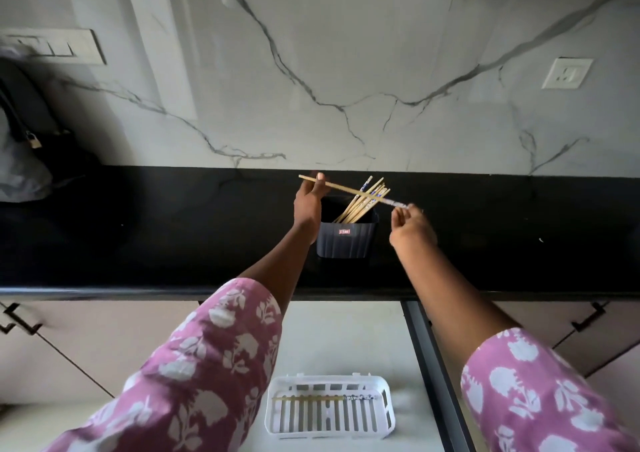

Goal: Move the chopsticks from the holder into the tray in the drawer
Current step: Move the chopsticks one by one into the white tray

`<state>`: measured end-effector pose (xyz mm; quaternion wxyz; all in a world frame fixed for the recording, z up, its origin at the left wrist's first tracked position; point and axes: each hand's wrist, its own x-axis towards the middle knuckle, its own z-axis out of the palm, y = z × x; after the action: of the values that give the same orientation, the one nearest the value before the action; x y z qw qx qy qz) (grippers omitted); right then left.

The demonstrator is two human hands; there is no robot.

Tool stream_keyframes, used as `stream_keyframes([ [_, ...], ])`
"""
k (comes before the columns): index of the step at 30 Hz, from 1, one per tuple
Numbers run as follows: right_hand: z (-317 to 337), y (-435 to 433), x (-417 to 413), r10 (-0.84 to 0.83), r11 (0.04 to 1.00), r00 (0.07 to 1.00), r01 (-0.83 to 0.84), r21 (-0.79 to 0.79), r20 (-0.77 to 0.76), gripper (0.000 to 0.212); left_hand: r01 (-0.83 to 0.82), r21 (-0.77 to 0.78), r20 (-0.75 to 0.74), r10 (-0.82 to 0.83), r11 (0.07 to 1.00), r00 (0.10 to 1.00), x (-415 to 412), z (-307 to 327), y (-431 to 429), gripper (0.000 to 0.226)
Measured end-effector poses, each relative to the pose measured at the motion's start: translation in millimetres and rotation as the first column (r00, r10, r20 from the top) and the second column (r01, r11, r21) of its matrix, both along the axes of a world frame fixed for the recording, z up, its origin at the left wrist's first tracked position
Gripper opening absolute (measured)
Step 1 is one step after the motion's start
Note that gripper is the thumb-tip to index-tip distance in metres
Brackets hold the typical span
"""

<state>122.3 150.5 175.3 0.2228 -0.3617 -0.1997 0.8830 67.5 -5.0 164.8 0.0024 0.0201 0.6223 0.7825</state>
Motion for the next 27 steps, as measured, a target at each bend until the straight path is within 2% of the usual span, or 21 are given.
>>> stream_keyframes([
  [3, -22, -7, 9, 0.098, 0.99, 0.995, -0.098, -0.097, -0.001, 0.024, -0.051, 0.185, -0.081, 0.067, 0.981, 0.994, 8, 14, 2, 0.03],
  [5, -36, -11, 13, 0.201, 0.973, 0.98, -0.199, -0.119, 0.001, 0.022, -0.039, 0.236, -0.116, 0.068, 0.971, 0.991, 11, 21, 3, 0.02],
  [7, -47, -12, 14, 0.302, 0.953, 0.952, -0.299, -0.055, 0.045, 0.022, -0.033, 0.216, -0.14, 0.064, 0.976, 0.988, 14, 27, 3, 0.016],
  [10, -51, -10, 14, 0.353, 0.901, 0.9, -0.401, 0.169, 0.255, 0.018, -0.033, 0.146, -0.153, 0.055, 0.989, 0.987, 17, 31, 1, 0.013],
  [11, -51, -10, 13, 0.317, 0.84, 0.882, -0.432, 0.328, 0.349, 0.02, -0.03, 0.128, -0.153, 0.049, 0.991, 0.987, 18, 32, 0, 0.012],
  [12, -50, -8, 12, 0.241, 0.701, 0.862, -0.473, 0.534, 0.447, 0.025, -0.027, 0.106, -0.154, 0.043, 0.994, 0.987, 20, 32, -1, 0.013],
  [13, -47, -8, 13, 0.141, 0.474, 0.861, -0.492, 0.73, 0.489, 0.027, -0.022, 0.08, -0.157, 0.034, 0.997, 0.987, 22, 32, -3, 0.015],
  [14, -44, -8, 15, 0.081, 0.214, 0.88, -0.475, 0.854, 0.469, 0.027, -0.015, 0.056, -0.16, 0.023, 0.998, 0.987, 24, 30, -4, 0.018],
  [15, -40, -10, 17, 0.068, -0.006, 0.904, -0.422, 0.906, 0.422, 0.025, -0.005, 0.038, -0.163, 0.011, 0.999, 0.987, 26, 28, -5, 0.02],
  [16, -36, -11, 18, 0.086, -0.166, 0.922, -0.359, 0.918, 0.377, 0.023, 0.0, 0.019, -0.164, 0.003, 1.0, 0.986, 27, 25, -6, 0.021],
  [17, -31, -14, 18, 0.126, -0.269, 0.927, -0.31, 0.912, 0.352, 0.021, 0.004, 0.003, -0.163, -0.004, 1.0, 0.987, 28, 21, -6, 0.021],
  [20, -25, -26, 15, 0.25, -0.442, 0.891, -0.244, 0.863, 0.38, 0.018, 0.015, -0.022, -0.14, -0.018, 1.0, 0.99, 30, 10, -6, 0.021],
  [23, -33, -35, 13, 0.265, -0.567, 0.868, -0.212, 0.796, 0.42, 0.02, 0.012, -0.027, -0.126, -0.015, 1.0, 0.992, 31, 0, -8, 0.022],
  [27, -49, -42, 11, 0.289, -0.593, 0.848, -0.205, 0.779, 0.443, 0.017, 0.029, -0.022, -0.074, -0.03, 0.999, 0.997, 29, -15, -15, 0.021],
])
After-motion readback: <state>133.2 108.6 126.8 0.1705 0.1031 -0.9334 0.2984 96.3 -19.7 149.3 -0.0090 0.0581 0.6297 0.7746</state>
